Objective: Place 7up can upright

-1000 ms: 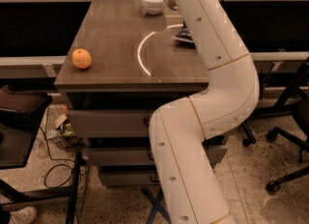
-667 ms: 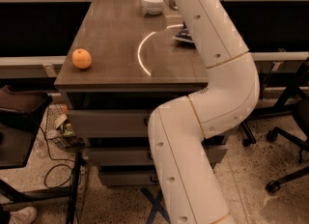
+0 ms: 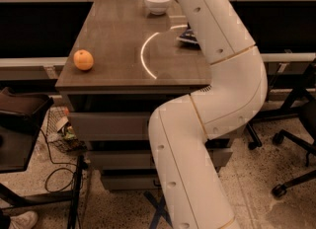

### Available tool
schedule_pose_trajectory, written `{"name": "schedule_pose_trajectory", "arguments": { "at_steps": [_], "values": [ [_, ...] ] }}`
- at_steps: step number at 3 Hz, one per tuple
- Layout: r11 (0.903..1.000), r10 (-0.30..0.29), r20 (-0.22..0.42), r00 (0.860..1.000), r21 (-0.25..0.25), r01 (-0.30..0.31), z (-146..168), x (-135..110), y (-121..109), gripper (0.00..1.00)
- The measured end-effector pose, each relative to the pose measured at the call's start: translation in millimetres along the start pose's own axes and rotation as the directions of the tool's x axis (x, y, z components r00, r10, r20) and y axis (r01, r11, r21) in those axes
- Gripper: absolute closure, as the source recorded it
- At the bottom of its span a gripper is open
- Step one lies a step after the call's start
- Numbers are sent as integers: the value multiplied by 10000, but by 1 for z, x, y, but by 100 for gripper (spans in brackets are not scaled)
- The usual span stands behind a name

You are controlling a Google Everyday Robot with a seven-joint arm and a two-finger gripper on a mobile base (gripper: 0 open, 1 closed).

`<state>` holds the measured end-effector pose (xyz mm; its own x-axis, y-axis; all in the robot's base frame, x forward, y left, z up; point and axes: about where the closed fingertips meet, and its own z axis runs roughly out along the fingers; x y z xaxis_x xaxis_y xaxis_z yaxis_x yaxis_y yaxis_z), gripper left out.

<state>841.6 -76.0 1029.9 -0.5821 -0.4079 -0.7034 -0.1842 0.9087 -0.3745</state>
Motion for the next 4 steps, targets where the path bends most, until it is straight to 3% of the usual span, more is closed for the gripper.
{"name": "schedule_pose_trajectory", "arguments": {
  "at_steps": [2,4],
  "values": [
    [9976,-417,-339,9986,536,435,-24,-3,-9,100],
    [9913,-320,-23,9995,1279,321,-77,-16,-25,100]
  ]
}}
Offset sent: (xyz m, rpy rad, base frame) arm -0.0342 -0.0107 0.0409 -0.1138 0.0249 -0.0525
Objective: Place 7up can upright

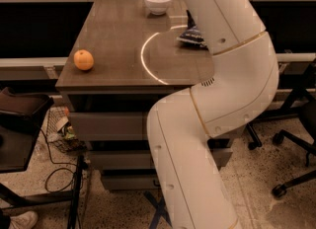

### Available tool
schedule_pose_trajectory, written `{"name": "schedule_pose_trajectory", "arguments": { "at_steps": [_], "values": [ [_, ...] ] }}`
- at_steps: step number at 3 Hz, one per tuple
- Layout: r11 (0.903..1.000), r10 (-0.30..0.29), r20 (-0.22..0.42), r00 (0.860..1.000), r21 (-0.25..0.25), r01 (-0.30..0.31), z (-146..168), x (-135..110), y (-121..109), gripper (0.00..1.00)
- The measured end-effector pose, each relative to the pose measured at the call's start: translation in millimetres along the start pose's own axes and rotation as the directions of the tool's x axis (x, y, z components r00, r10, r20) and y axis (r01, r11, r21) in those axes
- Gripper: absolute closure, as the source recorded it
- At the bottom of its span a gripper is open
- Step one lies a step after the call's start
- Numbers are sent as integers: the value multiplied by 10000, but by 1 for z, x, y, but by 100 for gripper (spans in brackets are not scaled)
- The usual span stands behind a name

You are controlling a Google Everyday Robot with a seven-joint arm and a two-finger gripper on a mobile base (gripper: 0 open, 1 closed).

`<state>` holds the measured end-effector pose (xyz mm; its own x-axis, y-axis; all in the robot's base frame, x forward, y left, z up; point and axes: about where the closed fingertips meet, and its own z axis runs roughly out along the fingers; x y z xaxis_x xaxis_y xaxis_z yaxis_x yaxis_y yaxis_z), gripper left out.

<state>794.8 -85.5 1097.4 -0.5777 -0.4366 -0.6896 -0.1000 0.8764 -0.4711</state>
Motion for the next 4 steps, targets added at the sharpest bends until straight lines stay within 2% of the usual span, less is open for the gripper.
{"name": "schedule_pose_trajectory", "arguments": {
  "at_steps": [1,3,4],
  "values": [
    [9999,-68,156,9999,86,67,1,-4,-1,100],
    [9933,-439,684,9967,1097,362,-19,-19,-31,100],
    [9904,-563,706,9959,1298,468,-26,-23,-39,100]
  ]
}}
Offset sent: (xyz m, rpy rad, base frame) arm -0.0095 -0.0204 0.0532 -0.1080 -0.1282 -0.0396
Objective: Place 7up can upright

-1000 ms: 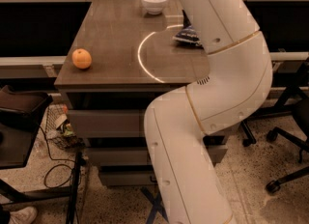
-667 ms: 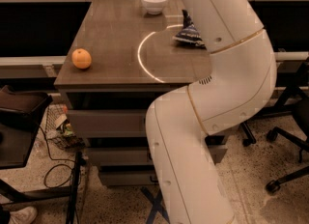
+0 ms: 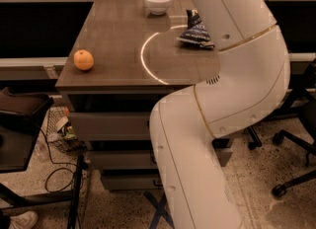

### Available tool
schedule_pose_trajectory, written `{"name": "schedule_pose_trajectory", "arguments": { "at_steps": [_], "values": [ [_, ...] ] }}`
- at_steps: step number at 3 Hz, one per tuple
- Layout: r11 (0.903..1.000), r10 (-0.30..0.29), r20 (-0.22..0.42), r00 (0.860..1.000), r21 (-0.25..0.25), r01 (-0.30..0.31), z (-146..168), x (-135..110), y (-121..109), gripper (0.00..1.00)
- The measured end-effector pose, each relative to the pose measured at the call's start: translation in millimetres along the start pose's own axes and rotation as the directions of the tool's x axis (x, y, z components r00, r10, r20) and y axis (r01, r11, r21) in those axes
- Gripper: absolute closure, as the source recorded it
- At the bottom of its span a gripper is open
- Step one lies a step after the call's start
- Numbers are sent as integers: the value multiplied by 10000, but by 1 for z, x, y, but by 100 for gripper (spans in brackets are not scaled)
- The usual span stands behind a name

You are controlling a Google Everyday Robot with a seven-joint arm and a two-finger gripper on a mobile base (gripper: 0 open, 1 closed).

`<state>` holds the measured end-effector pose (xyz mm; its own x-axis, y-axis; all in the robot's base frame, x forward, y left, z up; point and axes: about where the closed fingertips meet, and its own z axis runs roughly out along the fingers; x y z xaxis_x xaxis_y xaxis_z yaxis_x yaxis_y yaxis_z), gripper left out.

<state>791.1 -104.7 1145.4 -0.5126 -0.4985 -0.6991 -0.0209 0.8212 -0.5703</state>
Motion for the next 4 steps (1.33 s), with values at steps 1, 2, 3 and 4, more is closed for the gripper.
{"name": "schedule_pose_trajectory", "arguments": {
  "at_steps": [1,2,3,4],
  "values": [
    [10000,-36,-50,10000,12,36,-6,-3,-9,100],
    [10000,-72,-85,9999,37,73,-9,-5,-15,100],
    [9999,-61,-95,9999,149,62,-15,-7,-25,100],
    [9995,-28,-65,10000,306,30,-22,-9,-39,100]
  ]
}}
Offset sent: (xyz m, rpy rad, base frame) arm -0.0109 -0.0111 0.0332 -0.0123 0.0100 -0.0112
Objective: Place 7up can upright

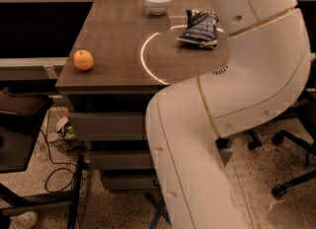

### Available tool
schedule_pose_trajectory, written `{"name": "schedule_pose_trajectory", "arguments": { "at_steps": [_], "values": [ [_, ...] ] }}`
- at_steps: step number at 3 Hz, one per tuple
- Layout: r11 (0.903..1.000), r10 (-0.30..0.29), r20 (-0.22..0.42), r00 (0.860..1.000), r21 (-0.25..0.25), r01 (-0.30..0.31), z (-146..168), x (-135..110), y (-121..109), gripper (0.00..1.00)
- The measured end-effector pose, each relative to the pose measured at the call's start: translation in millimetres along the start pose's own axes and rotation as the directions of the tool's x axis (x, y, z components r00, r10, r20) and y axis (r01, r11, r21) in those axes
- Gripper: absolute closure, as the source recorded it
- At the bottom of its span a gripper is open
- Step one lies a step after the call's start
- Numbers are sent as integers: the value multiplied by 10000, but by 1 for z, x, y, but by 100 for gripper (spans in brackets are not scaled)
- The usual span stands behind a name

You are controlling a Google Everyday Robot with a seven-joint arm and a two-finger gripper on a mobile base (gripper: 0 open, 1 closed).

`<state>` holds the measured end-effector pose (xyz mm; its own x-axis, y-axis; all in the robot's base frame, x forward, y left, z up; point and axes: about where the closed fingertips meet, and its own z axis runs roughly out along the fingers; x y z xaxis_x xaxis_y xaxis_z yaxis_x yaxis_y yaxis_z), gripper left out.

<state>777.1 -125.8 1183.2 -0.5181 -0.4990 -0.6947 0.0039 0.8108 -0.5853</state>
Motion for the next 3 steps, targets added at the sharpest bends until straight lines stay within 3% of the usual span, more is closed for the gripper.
{"name": "schedule_pose_trajectory", "arguments": {
  "at_steps": [2,3],
  "values": [
    [9991,-60,346,9994,430,46,-26,-10,-29,100],
    [9958,-464,728,9963,817,404,-44,-23,-36,100]
  ]
}}
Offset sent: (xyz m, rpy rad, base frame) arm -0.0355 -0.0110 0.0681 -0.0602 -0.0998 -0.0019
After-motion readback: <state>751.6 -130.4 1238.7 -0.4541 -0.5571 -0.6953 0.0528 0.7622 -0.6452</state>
